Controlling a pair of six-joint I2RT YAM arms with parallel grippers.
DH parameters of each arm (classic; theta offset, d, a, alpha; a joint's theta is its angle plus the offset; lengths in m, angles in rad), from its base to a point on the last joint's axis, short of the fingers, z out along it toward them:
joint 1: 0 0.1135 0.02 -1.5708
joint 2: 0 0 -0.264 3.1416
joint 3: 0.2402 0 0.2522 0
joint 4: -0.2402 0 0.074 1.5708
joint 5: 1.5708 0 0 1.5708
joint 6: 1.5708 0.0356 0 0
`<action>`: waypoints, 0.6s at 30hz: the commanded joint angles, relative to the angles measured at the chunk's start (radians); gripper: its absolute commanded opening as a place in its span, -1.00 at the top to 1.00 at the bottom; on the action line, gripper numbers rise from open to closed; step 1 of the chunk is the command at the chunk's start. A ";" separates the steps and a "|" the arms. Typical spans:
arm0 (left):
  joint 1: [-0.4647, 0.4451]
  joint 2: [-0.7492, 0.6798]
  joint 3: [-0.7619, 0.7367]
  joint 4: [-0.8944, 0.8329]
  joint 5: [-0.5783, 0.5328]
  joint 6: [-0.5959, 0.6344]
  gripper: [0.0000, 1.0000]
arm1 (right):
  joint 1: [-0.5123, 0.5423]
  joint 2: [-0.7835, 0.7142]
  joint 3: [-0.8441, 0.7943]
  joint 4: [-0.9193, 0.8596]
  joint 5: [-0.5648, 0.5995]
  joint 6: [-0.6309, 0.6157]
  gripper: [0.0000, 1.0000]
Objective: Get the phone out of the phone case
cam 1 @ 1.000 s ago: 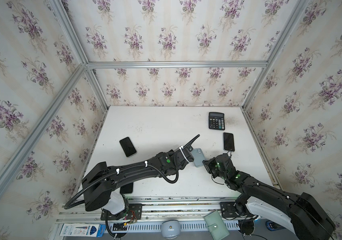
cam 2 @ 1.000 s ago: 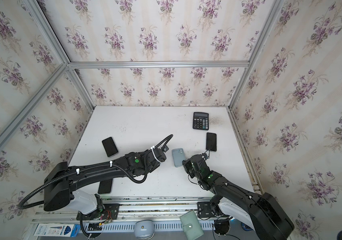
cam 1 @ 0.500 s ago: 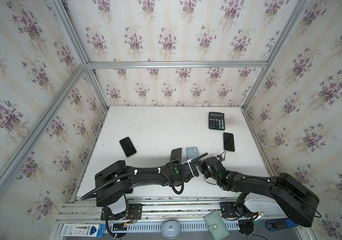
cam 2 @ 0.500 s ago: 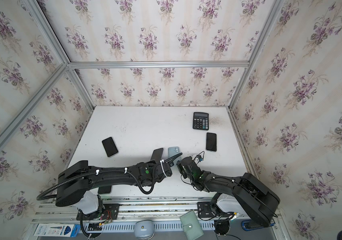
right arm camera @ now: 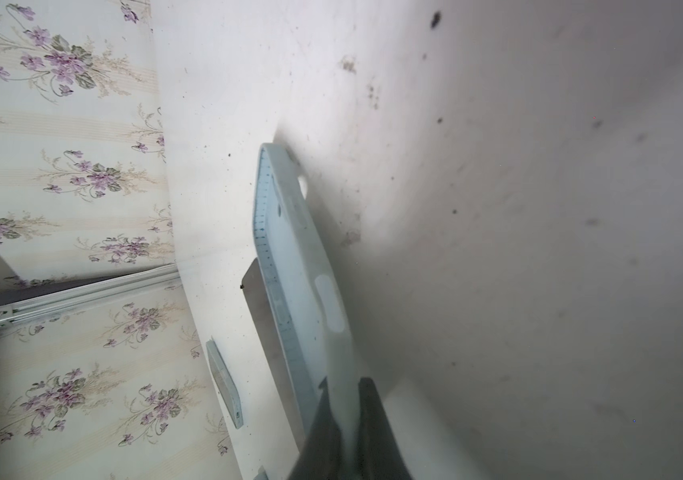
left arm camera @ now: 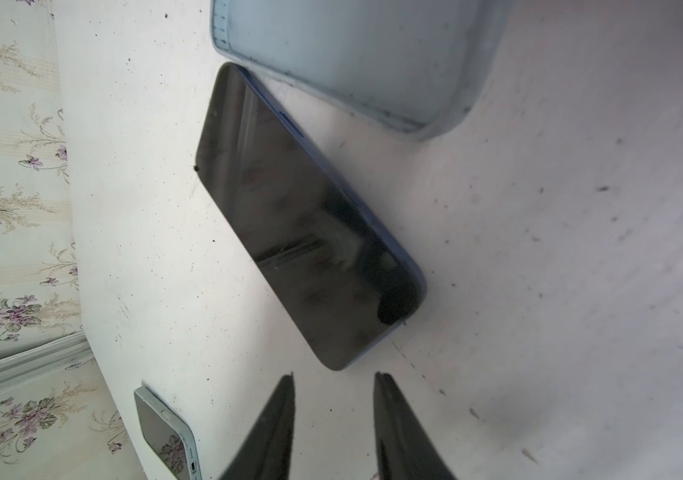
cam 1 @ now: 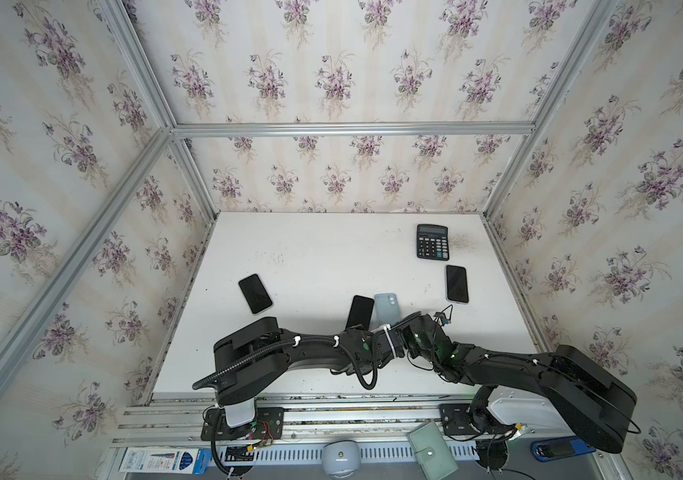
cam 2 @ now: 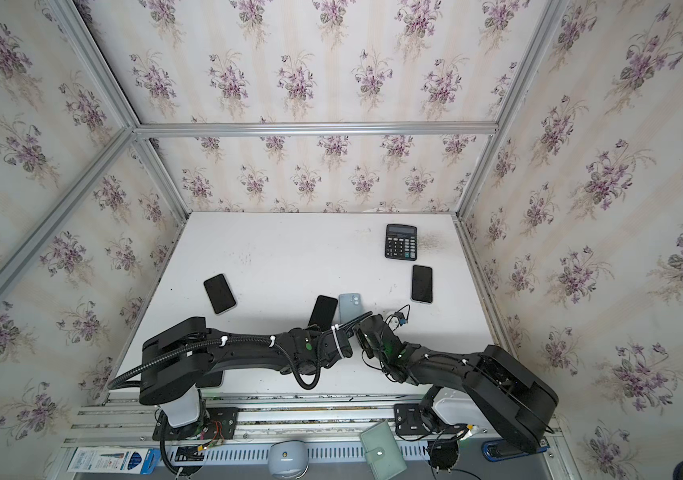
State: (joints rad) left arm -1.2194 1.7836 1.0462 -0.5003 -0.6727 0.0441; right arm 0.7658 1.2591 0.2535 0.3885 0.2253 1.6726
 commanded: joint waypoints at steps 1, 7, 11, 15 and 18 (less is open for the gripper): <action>0.001 -0.044 -0.027 0.000 -0.016 -0.068 -0.40 | 0.003 0.029 0.001 0.038 0.018 0.004 1.00; 0.042 -0.216 -0.040 -0.102 -0.044 -0.220 -0.93 | 0.027 0.119 0.008 0.108 0.034 0.010 1.00; 0.133 -0.374 -0.041 -0.180 0.025 -0.334 -0.99 | 0.071 0.185 0.034 0.141 0.069 0.032 1.00; 0.249 -0.542 -0.048 -0.204 0.111 -0.402 -0.99 | 0.113 0.286 0.086 0.206 0.074 0.041 1.00; 0.326 -0.652 -0.043 -0.228 0.147 -0.421 -0.99 | 0.154 0.359 0.123 0.239 0.094 0.069 1.00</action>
State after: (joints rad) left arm -0.9382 1.1870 1.0012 -0.6830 -0.5785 -0.3012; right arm 0.8955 1.5715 0.3511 0.6109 0.3138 1.7126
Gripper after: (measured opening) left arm 0.996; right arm 0.097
